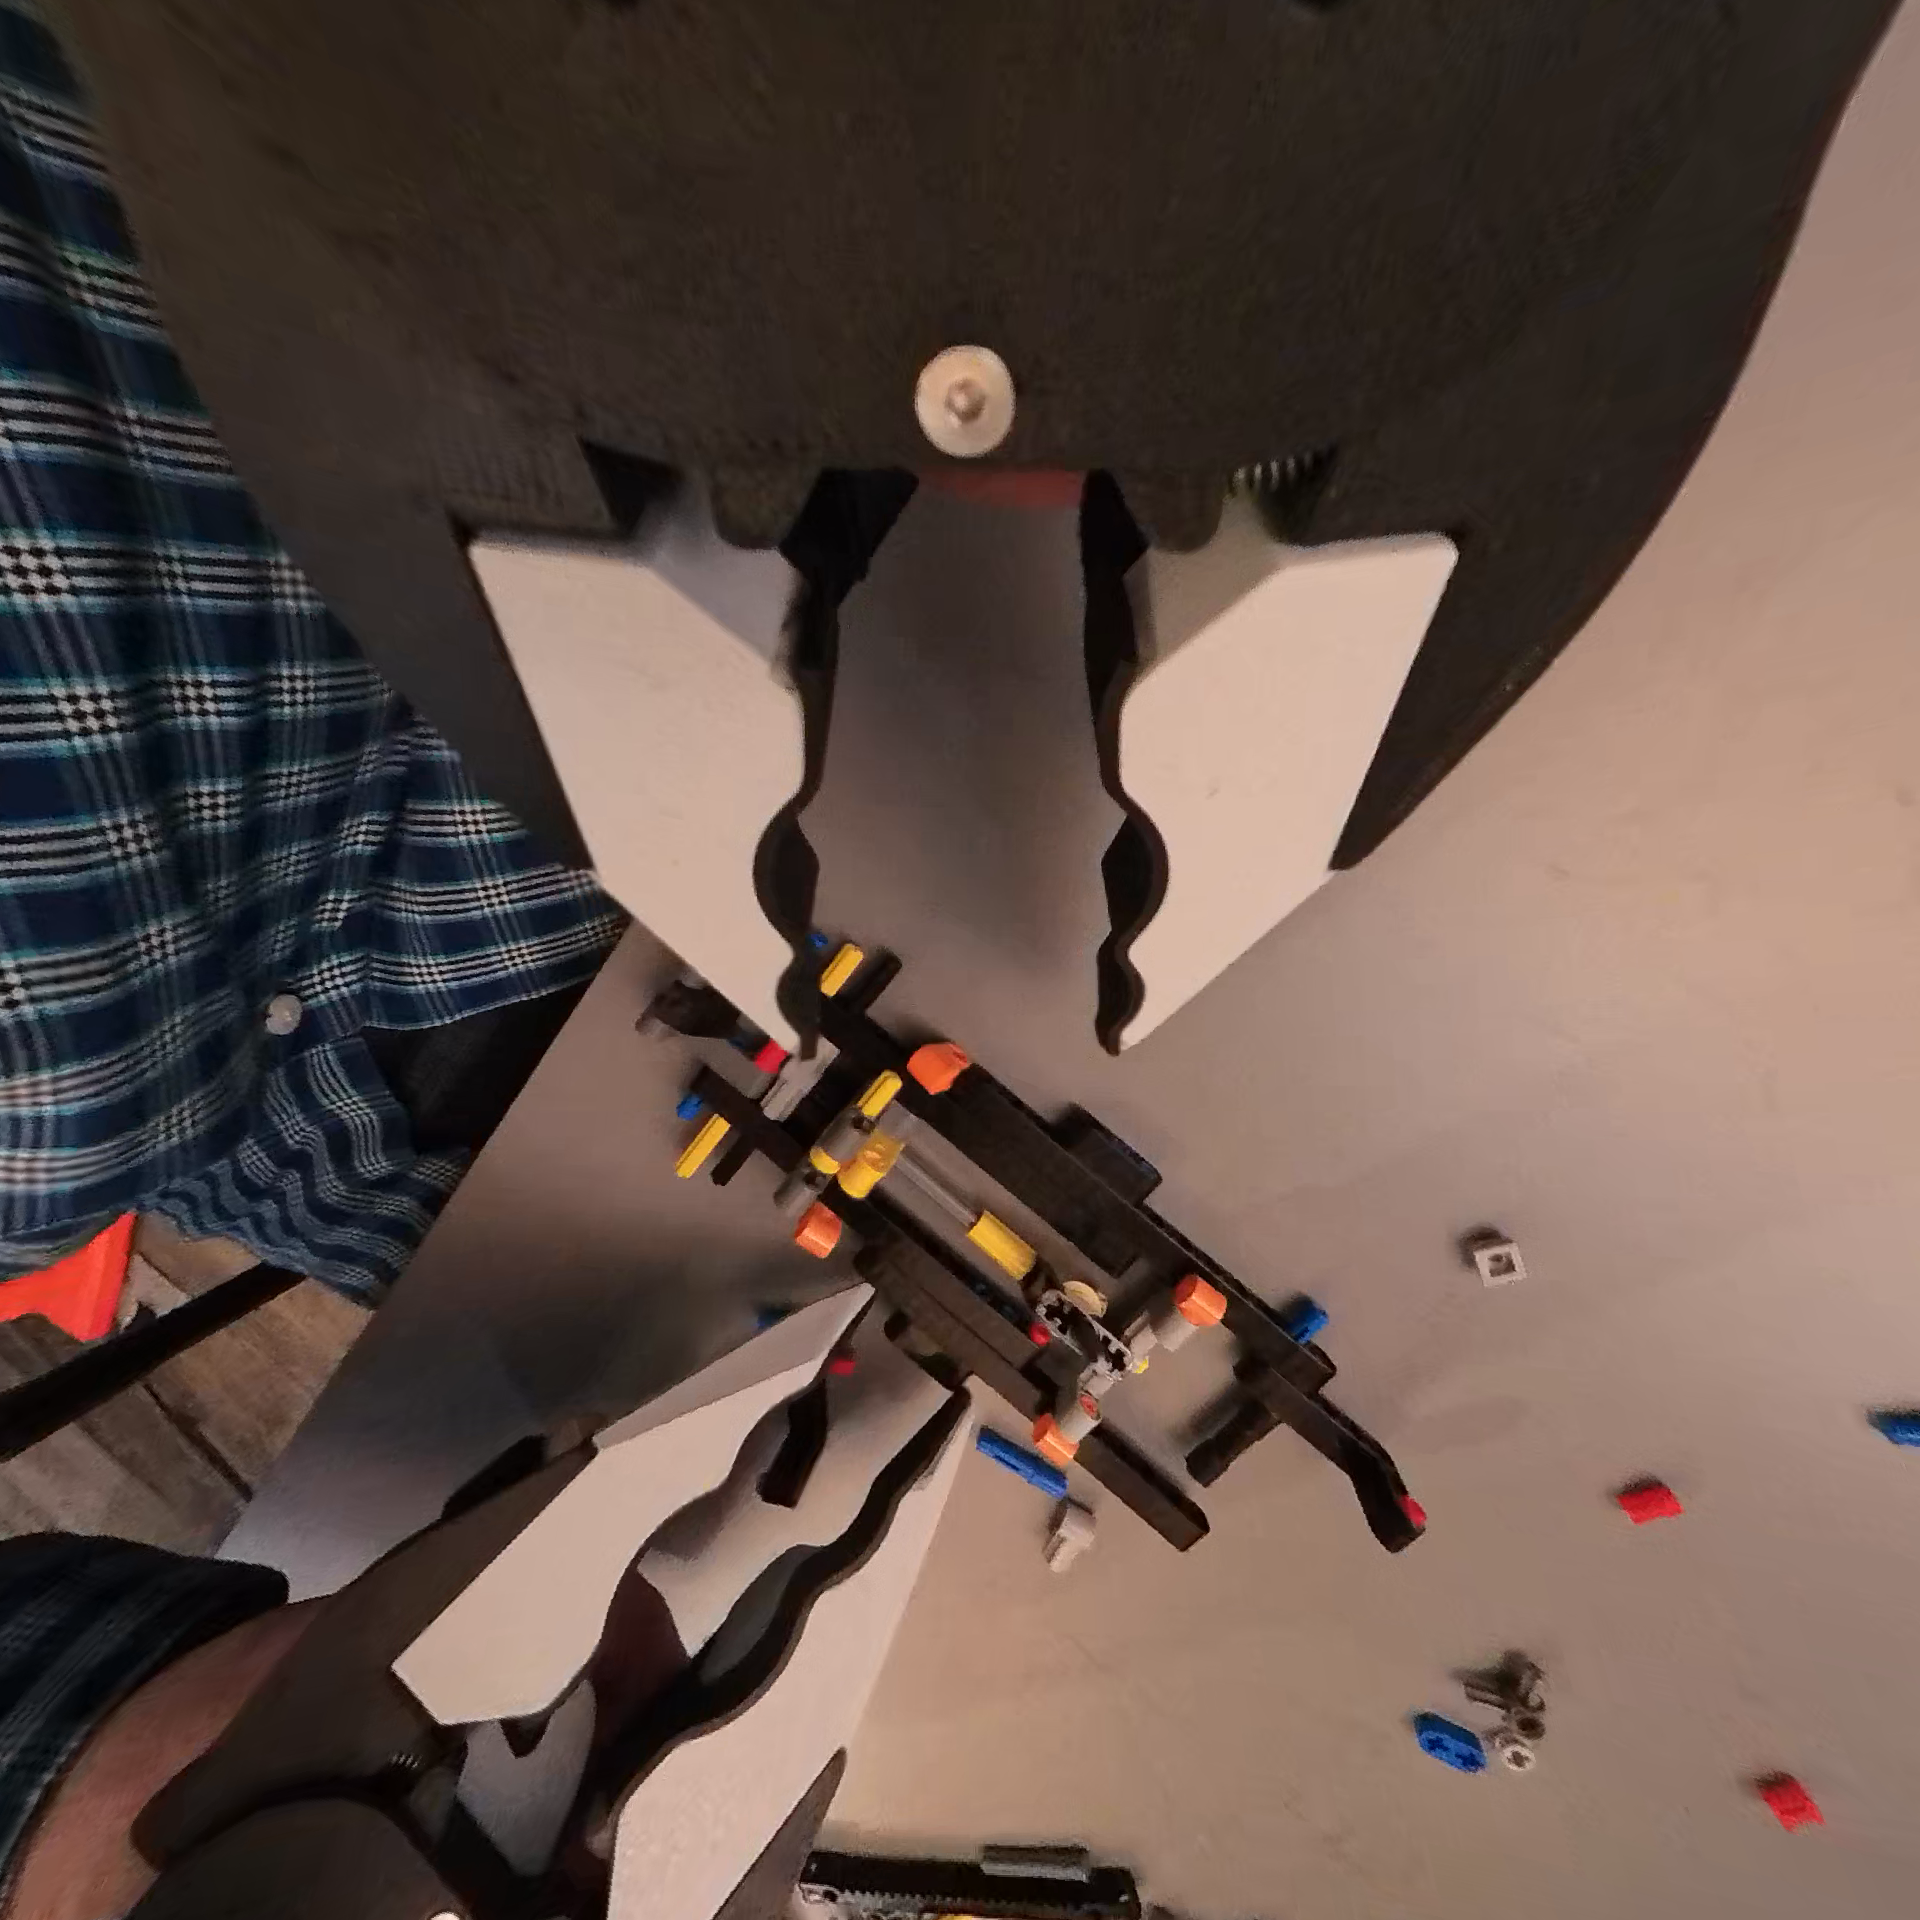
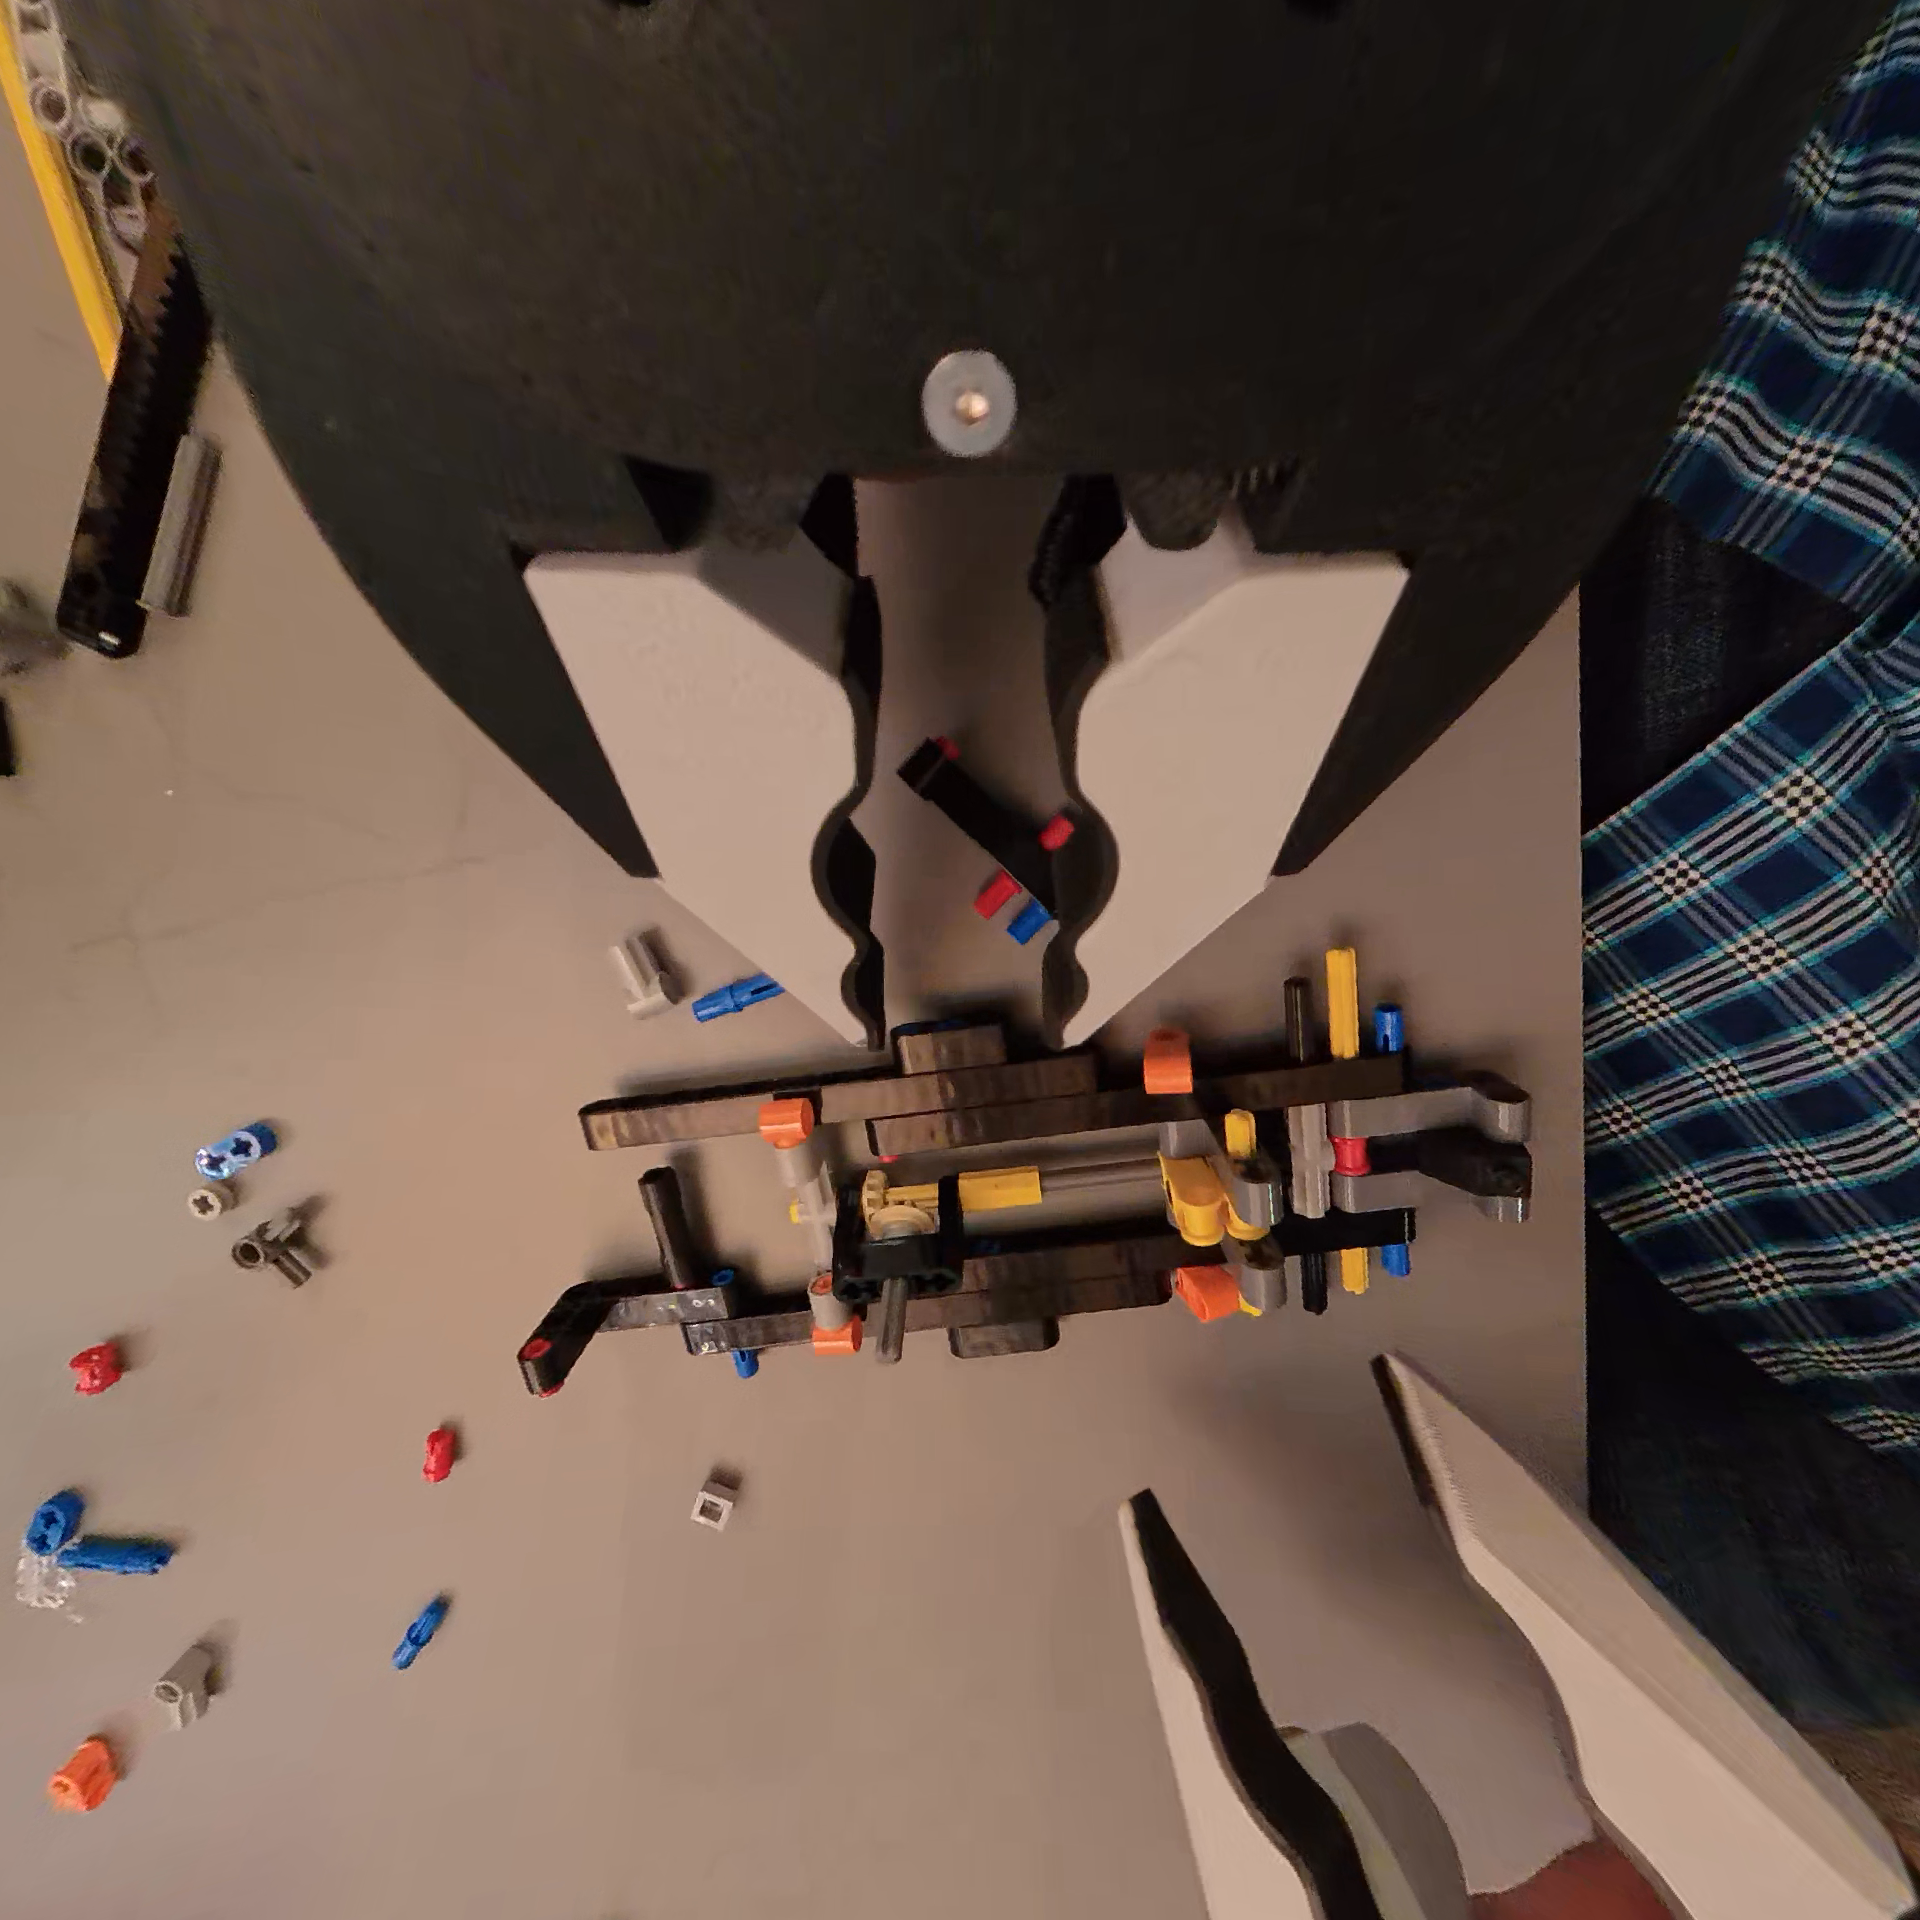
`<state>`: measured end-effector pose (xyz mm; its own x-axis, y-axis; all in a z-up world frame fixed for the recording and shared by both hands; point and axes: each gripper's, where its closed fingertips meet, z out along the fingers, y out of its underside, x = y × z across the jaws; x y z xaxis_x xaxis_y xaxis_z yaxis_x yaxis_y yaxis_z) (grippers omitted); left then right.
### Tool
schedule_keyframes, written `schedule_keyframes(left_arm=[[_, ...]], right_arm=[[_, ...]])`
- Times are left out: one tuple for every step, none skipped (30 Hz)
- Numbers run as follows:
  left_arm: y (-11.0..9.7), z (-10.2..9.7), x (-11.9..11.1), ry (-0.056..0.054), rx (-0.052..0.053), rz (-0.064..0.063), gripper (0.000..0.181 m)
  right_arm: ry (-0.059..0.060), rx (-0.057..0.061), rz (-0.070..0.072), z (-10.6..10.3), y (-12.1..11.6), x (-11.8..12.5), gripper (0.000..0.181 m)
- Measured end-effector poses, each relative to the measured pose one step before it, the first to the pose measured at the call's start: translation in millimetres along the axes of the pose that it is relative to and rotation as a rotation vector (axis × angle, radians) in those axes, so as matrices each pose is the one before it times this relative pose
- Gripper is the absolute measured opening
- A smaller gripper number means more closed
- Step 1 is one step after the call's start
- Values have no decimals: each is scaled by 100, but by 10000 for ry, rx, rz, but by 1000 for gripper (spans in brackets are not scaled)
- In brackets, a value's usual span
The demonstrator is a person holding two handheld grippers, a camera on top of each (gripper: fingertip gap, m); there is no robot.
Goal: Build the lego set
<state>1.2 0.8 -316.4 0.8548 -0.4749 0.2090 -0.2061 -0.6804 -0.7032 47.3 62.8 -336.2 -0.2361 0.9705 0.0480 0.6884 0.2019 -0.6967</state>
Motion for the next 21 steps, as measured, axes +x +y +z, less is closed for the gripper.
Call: schedule_keyframes(left_arm=[[-11, 179, -119, -64, -49, 111, 52], [63, 269, -76, -51, -85, 128, 53], [107, 292, -25, -38, -113, 135, 53], [92, 287, 69, -14, -89, 143, 53], [66, 271, 144, 24, -75, 131, 53], [75, 254, 166, 35, -71, 112, 53], [95, 231, 88, -6, -61, 80, 53], [112, 209, 66, -3, -50, 39, 53], [131, 167, 138, 51, -45, 8, 53], [149, 131, 102, 43, -47, -6, 53], [110, 78, 9, 5, -26, -5, 54], [-1, 1, 4, 29, 26, -36, 54], [-52, -2, -9, 27, 30, -57, 53], [-42, 0, -86, -15, 30, -45, 53], [-12, 11, -88, -11, 11, -34, 54], [-7, -2, -31, 27, 21, -47, 53], [-44, 0, 27, 64, 41, -87, 53], [-50, 9, 59, 86, 51, -104, 53], [-56, 13, 79, 97, 53, -98, 53], [-54, 19, 69, 86, 42, -89, 52], [-26, 2, 51, 64, 21, -54, 52]], right_arm=[[-14, 8, -34, 43, -36, -7, 28], [-3, -6, -45, 35, 9, 2, 27], [41, -3, -38, 29, 14, 66, 24], [18, -15, -16, 17, 51, 44, 22], [-34, 11, -6, 13, 23, -31, 21], [-19, 26, 13, 8, 5, -16, 21], [-9, 8, 15, 23, 30, 0, 21], [-6, -4, -3, 33, 27, -6, 21], [-15, -1, -26, 31, 10, -31, 21], [-15, 8, -37, 33, 1, -35, 21], [-4, 9, -16, 14, -6, 4, 21], [-9, 18, 6, 3, -14, 0, 21], [-15, 23, 6, 5, -18, 1, 20], [-1, 44, -15, -14, -44, 20, 21], [15, 73, -16, -48, -88, 24, 21], [-7, 60, 3, -62, -78, 13, 20], [15, 27, -6, -35, -25, 46, 20], [26, 8, -23, -31, 24, 50, 20], [17, 27, -12, -28, 9, 46, 20], [-13, 26, 17, -10, 8, 7, 20], [1, 36, 4, -16, -9, 25, 20]])
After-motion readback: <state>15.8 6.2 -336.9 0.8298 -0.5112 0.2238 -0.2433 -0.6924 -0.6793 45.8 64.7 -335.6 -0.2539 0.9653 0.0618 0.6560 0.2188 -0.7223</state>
